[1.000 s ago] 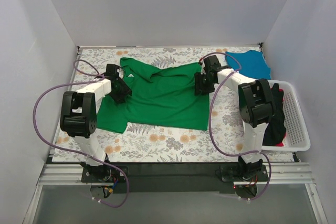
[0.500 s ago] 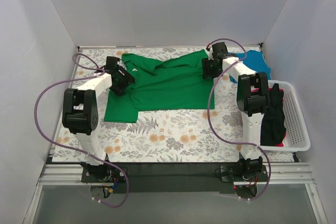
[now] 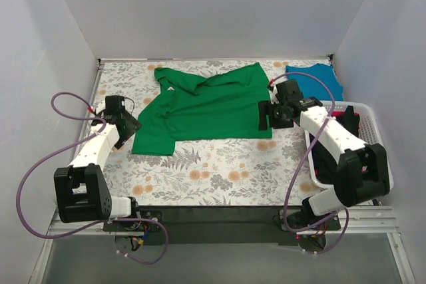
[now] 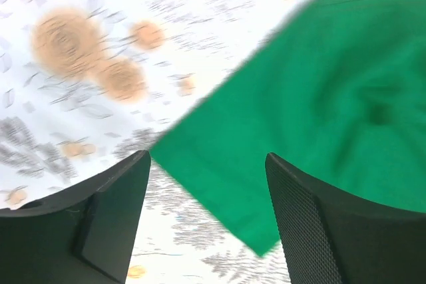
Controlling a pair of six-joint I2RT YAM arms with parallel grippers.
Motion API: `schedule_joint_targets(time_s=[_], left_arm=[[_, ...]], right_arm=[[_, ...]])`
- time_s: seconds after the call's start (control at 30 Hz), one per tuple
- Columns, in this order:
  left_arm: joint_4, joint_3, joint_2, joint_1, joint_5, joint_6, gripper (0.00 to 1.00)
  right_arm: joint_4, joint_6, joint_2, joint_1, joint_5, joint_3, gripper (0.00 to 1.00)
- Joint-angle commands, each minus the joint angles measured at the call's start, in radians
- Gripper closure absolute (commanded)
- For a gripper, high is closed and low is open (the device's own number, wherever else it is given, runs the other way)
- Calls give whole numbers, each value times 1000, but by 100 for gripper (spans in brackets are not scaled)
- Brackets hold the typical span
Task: Fold and stack the t-shirts
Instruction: Flatten the tshirt out
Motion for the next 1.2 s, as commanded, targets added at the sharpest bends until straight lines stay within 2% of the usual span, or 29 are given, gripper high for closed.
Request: schedule_joint_targets(time_s=[0.0,0.23,0.4,0.6,0.83,1.17], left_arm=[[-1,-74,-24,43,-28,71,33],[117,-109,37,48,30,140,37],[146,-102,100,48,46,177,34],[141,-83,157,43,72,175,36],[77,-63,220,38,64,175,43],[-61,-39,206,-11,21,171,43]], right_arm=[[-40,38,-109,-4,-14,-112,22],[-46,-5,-254,-4,-48,-244,22],[-47,-11,-277,-6,-63,-262,22],[-47,-12,-287,-4,-66,-268,22],[-47,-12,-294,-4,-66,-287,22],[-40,0,-260,-4,-73,-273,22]])
